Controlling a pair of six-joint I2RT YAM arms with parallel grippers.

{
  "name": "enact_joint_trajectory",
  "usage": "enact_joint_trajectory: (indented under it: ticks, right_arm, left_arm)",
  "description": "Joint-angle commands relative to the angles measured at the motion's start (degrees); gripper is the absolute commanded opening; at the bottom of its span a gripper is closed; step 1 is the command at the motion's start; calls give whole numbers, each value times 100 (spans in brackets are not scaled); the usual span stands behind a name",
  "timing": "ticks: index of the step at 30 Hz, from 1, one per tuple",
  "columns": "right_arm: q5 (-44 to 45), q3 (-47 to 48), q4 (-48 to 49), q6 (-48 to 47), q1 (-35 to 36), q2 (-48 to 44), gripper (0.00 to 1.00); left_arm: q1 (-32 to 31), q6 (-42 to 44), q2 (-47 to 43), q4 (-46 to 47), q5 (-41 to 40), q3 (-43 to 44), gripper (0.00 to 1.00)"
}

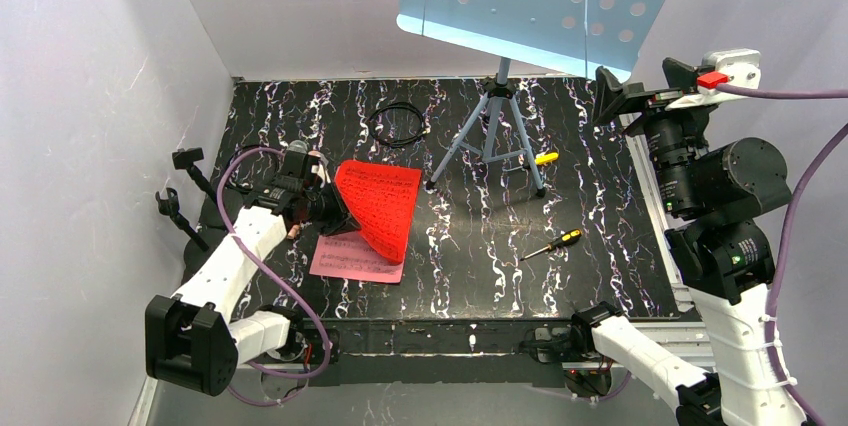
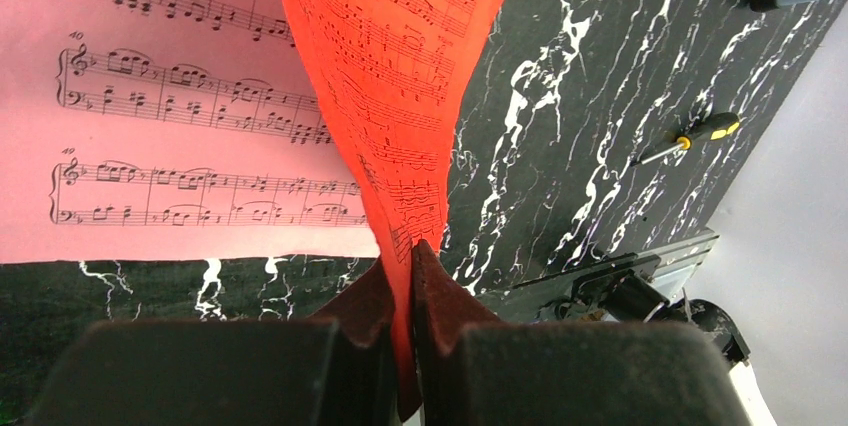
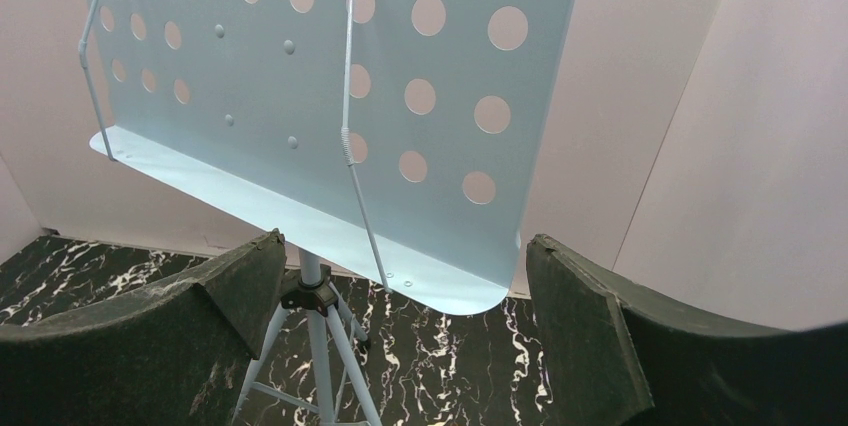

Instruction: Pack up the instrument practice props

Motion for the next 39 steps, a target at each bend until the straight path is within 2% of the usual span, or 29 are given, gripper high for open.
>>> enact_joint_trajectory:
  ticks: [1, 6, 10, 15, 21, 39]
  right_arm:
    - [-4, -18, 31, 50, 20, -53, 99]
    - [7, -16, 5, 50, 24, -65, 99]
    - [11, -18, -7, 46, 24, -66, 99]
    - [28, -25, -9, 50, 20, -77, 99]
    - [52, -32, -13, 59, 22, -107, 99]
    - [261, -169, -241, 103, 25, -310, 99]
  left_arm:
    - [39, 124, -186, -194, -181, -126, 6]
    - [34, 61, -223, -170, -236, -248, 11]
    - [33, -61, -397, -197, -315, -425, 20]
    - [34, -146, -599, -274, -445, -608, 35]
    - [33, -164, -766, -406, -618, -786, 45]
    - [33, -441, -1651, -887, -825, -1401, 60]
